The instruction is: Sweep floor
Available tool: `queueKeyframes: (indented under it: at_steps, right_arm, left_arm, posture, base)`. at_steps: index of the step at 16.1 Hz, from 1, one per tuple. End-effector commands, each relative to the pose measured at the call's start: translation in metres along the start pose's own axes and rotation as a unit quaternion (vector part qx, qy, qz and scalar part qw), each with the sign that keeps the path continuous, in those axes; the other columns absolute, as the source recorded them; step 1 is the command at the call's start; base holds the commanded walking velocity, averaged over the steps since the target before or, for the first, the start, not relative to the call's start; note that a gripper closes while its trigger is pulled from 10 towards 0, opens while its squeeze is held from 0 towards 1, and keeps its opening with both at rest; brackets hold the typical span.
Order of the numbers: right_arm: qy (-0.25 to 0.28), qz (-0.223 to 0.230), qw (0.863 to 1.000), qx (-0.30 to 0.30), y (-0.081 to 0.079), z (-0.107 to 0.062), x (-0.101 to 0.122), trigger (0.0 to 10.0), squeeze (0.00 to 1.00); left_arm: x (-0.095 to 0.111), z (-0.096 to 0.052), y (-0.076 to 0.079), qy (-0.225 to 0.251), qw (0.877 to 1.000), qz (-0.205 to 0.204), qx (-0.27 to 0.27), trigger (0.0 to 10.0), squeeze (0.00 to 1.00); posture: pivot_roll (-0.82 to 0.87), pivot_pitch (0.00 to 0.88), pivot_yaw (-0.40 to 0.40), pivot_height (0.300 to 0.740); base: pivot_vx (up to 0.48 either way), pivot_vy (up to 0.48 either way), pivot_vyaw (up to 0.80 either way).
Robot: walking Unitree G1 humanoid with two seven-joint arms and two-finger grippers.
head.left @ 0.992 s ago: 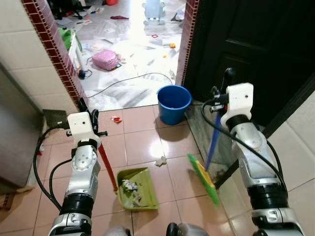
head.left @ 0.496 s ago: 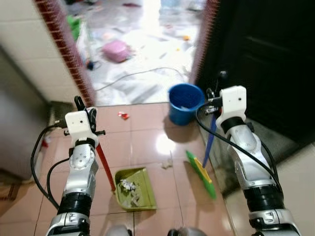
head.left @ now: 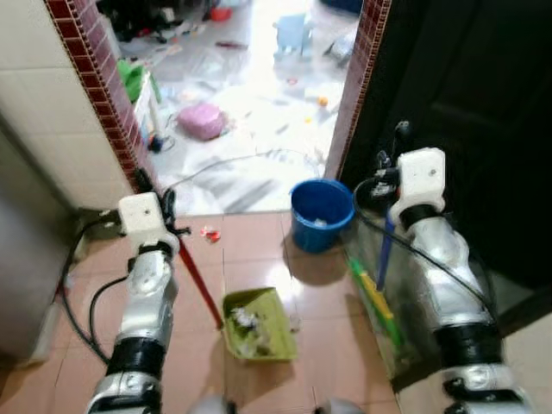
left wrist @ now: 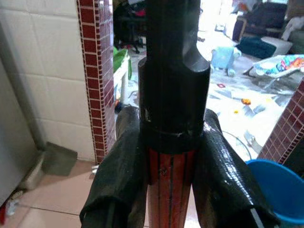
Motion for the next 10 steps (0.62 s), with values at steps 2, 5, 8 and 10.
queueKeyframes:
  at_steps: [2,5,8,10]
  right_arm:
    - [0.025,0.002,1.000,0.002,0.003,0.003,0.014,10.0,0.00]
    - [0.012,0.000,1.000,-0.014,0.010,0.002,0.007,10.0,0.00]
    - [0.001,0.024,0.999,-0.021,0.009,0.005,0.004,10.0,0.00]
    - [-0.005,0.042,0.999,-0.027,0.011,0.008,0.003,10.0,0.00]
  left_arm:
    - [0.016,0.004,-0.004,0.028,0.999,0.017,0.007,10.0,0.00]
    - [0.014,0.003,-0.001,0.024,1.000,0.015,0.005,10.0,0.00]
    - [0.006,0.005,0.013,0.012,1.000,0.019,-0.012,10.0,0.00]
    - [0.000,0.006,0.016,0.004,0.999,0.029,-0.013,10.0,0.00]
  posture:
    - [-0.12,0.033,0.019,0.740]
    - [-0.12,0.032,0.010,0.740]
    - [-0.12,0.046,0.010,0.740]
    - [-0.13,0.046,0.013,0.740]
  base:
    - [0.339,0.323,0.00]
    - [0.000,0.000,0.00]
    - [0.000,0.000,0.00]
    - [0.000,0.000,0.00]
Point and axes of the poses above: a point about 5 cm out from each wrist's last joint towards the gripper, its own z axis pointing out of the wrist towards the gripper, its own x axis along the axis of the wrist's last joint, y = z × x, the point moved 6 cm from there along z, pointing out of the wrist towards the gripper, and after that the axes turned 10 degrees about z, right-handed, at the moved point
